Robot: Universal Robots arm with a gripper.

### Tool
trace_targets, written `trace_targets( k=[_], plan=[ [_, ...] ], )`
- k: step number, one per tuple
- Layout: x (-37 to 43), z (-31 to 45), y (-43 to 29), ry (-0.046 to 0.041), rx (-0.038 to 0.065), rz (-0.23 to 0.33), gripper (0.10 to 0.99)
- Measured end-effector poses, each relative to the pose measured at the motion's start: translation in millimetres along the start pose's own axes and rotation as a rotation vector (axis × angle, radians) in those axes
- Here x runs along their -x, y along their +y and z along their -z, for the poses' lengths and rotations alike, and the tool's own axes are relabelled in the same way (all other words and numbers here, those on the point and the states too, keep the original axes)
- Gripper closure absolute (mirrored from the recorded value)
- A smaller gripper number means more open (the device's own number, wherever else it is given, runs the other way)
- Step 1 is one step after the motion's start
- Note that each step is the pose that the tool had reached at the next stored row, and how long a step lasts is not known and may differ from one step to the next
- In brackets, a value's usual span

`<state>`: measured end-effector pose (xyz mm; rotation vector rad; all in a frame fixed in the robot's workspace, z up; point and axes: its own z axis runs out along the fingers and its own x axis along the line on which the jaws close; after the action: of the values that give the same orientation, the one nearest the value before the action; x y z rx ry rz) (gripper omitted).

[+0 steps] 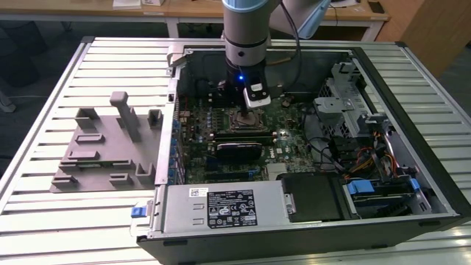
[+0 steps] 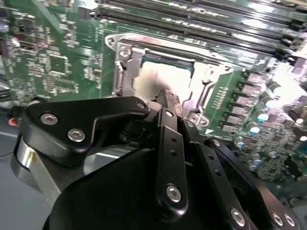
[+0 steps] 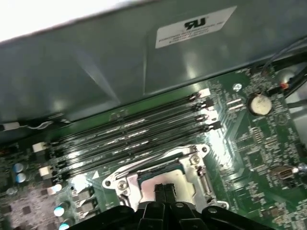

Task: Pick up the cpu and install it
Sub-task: 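Install the first cpu locking lever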

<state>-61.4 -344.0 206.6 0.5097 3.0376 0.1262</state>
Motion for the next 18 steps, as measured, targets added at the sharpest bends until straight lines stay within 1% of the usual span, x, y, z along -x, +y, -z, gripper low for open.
trace_targets(
  k=[2,3,9,15,18],
  plan=[
    [0.3,-0.2,0.1,0.0175,-0.008,-0.001,0.980],
    [0.3,-0.1,0.1,0.0213,-0.010,-0.001,0.980],
    [0.3,0.1,0.1,0.0233,-0.011,-0.002,0.980],
    [0.6,5.7,0.6,0.0232,-0.011,-0.002,0.980],
    [0.9,6.4,0.8,0.0231,-0.011,-0.002,0.980]
  ],
)
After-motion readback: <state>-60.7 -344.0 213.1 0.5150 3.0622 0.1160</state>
